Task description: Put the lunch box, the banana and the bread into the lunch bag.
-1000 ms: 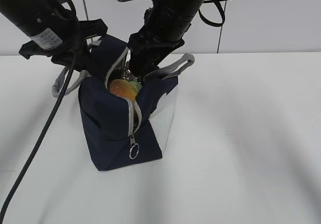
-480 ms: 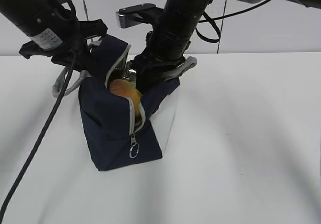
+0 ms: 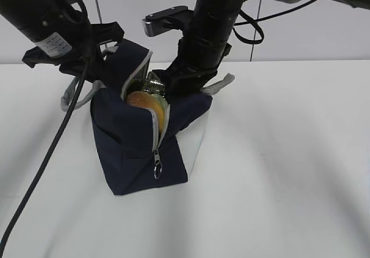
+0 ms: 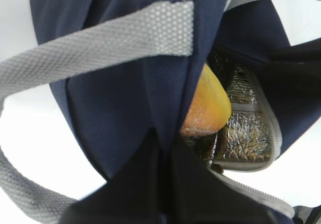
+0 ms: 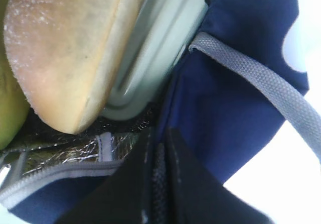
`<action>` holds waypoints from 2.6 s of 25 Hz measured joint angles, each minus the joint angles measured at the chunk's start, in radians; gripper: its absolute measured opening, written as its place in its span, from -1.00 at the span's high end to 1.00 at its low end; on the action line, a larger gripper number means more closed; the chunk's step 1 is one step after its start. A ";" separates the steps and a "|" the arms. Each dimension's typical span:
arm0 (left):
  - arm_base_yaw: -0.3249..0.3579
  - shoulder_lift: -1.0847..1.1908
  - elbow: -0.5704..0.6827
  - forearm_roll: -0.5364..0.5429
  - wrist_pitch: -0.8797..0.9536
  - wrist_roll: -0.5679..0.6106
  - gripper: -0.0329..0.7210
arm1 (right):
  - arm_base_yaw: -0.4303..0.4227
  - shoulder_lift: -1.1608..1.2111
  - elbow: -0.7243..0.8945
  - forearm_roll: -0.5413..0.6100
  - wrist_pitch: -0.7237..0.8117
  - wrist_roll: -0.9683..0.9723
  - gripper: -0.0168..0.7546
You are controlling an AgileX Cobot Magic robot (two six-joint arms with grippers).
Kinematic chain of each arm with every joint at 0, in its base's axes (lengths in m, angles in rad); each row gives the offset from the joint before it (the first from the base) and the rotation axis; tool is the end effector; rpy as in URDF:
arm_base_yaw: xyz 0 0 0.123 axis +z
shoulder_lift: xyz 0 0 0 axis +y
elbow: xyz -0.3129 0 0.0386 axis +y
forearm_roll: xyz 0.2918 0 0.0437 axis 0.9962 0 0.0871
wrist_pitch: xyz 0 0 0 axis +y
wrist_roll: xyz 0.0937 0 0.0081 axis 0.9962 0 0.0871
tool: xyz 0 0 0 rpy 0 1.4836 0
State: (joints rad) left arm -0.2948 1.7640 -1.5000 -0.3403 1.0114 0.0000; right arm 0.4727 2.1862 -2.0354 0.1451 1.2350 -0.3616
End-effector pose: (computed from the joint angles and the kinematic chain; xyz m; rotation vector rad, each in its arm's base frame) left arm 0.4007 -0.1495 0.3059 0.2335 2.7567 -0.5245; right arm 0.4682 0.2539 0.2659 -1.1243 2.6400 0.2278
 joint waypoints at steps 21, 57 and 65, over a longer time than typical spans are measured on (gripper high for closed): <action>0.000 0.000 -0.001 -0.110 0.000 0.072 0.91 | 0.000 -0.208 -0.013 0.025 0.012 0.020 0.91; -0.150 0.191 -0.281 -0.089 0.035 0.098 0.92 | -0.008 -0.547 0.657 0.120 -0.412 0.185 0.92; -0.150 0.191 -0.282 -0.075 0.085 0.098 0.83 | -0.008 -0.547 0.658 0.107 -0.422 0.185 0.39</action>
State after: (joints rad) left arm -0.4452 1.9547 -1.7821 -0.4154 1.0967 0.0978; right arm 0.4645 1.6393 -1.3773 0.2524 0.8134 -0.1766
